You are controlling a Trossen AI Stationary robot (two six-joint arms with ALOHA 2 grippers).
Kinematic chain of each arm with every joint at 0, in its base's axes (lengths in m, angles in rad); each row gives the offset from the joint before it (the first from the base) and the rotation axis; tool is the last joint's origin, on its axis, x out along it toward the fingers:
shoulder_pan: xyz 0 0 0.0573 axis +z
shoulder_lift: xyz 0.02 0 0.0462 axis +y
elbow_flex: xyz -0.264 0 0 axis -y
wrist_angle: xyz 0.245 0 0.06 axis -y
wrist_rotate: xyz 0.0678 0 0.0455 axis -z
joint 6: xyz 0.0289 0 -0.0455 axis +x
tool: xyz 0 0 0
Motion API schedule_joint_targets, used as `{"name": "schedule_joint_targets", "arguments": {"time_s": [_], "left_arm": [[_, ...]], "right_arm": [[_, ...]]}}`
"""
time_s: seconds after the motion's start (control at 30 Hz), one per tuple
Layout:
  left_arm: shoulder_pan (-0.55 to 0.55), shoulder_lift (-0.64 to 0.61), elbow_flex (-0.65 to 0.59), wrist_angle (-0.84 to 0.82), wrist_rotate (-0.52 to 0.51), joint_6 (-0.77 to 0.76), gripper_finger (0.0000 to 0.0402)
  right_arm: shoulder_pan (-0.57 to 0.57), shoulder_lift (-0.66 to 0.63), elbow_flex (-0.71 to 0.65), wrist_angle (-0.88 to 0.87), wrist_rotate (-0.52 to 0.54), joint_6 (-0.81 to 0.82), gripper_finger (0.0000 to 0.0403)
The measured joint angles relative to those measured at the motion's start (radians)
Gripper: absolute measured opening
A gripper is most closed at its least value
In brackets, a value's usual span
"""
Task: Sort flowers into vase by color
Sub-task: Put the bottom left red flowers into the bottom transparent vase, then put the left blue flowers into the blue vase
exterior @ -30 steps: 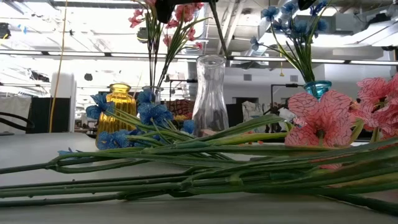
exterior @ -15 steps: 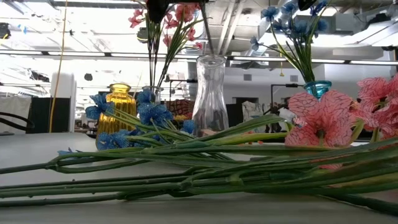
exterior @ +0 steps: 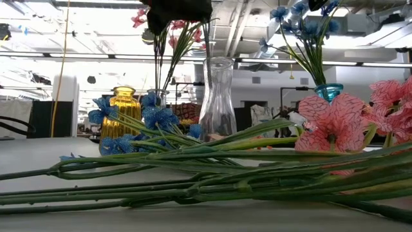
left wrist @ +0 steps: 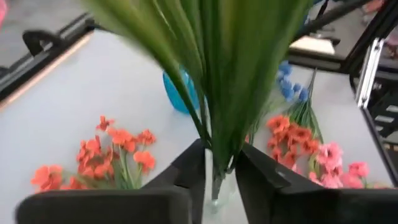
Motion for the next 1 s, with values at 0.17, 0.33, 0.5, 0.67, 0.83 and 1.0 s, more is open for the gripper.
{"name": "schedule_joint_targets", "arguments": {"time_s": [0.17,0.33,0.5,0.67,0.83,1.0], "left_arm": [[0.001,-0.011,0.0,-0.088,0.043,-0.023,0.0123],[-0.002,-0.055,0.0,-0.168,0.171,-0.066,0.0138],[-0.037,-0.107,0.0,-0.272,0.188,-0.172,0.0139],[-0.106,-0.118,0.0,-0.378,0.193,-0.403,0.0139],[-0.175,-0.087,0.0,-0.413,0.21,-0.736,0.0139],[-0.226,-0.029,-0.001,-0.403,0.207,-1.072,0.0139]], "right_arm": [[0.0,0.0,0.0,0.0,0.0,0.0,0.0162],[0.0,0.0,0.0,0.0,0.0,0.0,0.0162],[0.0,0.0,0.0,0.0,0.0,-0.001,0.0162],[0.0,0.0,0.0,0.0,0.0,-0.001,0.0162],[0.0,0.0,0.0,0.0,0.0,-0.001,0.0162],[0.0,0.0,0.0,0.0,0.0,0.029,0.0162]]}}
